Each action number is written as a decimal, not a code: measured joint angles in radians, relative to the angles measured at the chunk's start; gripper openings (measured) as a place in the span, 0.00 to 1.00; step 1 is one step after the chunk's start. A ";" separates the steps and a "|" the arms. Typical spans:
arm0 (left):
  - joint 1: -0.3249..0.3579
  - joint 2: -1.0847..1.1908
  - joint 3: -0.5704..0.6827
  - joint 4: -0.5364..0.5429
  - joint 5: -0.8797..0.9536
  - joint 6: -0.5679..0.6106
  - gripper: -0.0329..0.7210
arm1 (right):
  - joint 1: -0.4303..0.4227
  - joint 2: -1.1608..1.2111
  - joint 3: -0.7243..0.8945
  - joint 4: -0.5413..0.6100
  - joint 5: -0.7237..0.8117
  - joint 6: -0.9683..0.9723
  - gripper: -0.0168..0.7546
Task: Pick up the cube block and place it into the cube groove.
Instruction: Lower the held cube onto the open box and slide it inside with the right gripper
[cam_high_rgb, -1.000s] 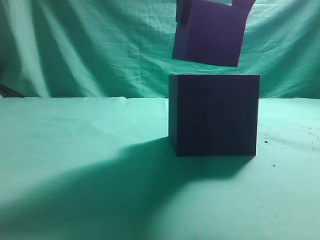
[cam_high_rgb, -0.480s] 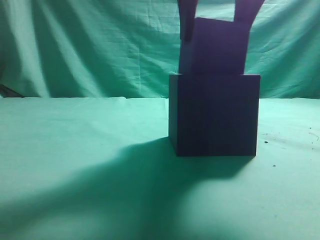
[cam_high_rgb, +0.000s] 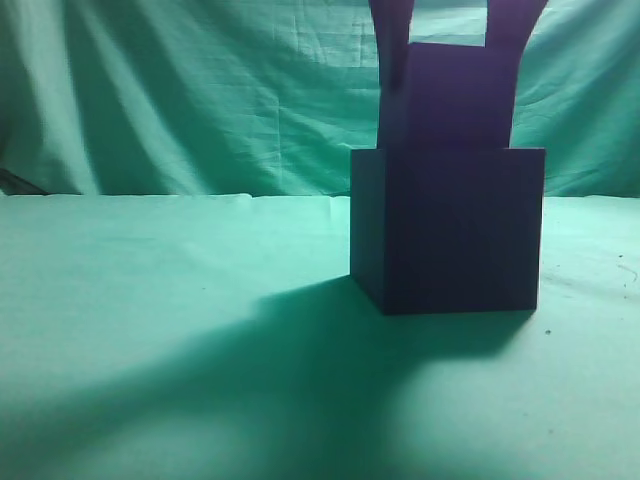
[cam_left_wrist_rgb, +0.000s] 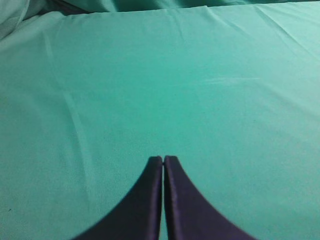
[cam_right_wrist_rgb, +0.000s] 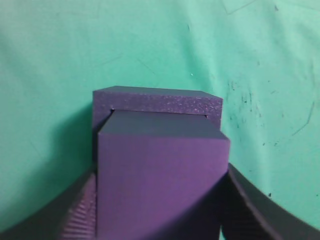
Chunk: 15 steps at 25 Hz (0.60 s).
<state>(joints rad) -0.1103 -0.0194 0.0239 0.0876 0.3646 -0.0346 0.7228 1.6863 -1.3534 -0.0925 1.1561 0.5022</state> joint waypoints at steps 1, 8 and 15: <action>0.000 0.000 0.000 0.000 0.000 0.000 0.04 | 0.000 0.000 0.000 0.002 -0.003 -0.004 0.57; 0.000 0.000 0.000 0.000 0.000 0.000 0.04 | 0.000 0.000 -0.011 0.022 -0.022 -0.020 0.81; 0.000 0.000 0.000 0.000 0.000 0.000 0.04 | 0.000 0.000 -0.132 0.006 0.069 -0.064 0.68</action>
<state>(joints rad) -0.1103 -0.0194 0.0239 0.0876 0.3646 -0.0346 0.7228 1.6863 -1.4853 -0.0861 1.2256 0.4382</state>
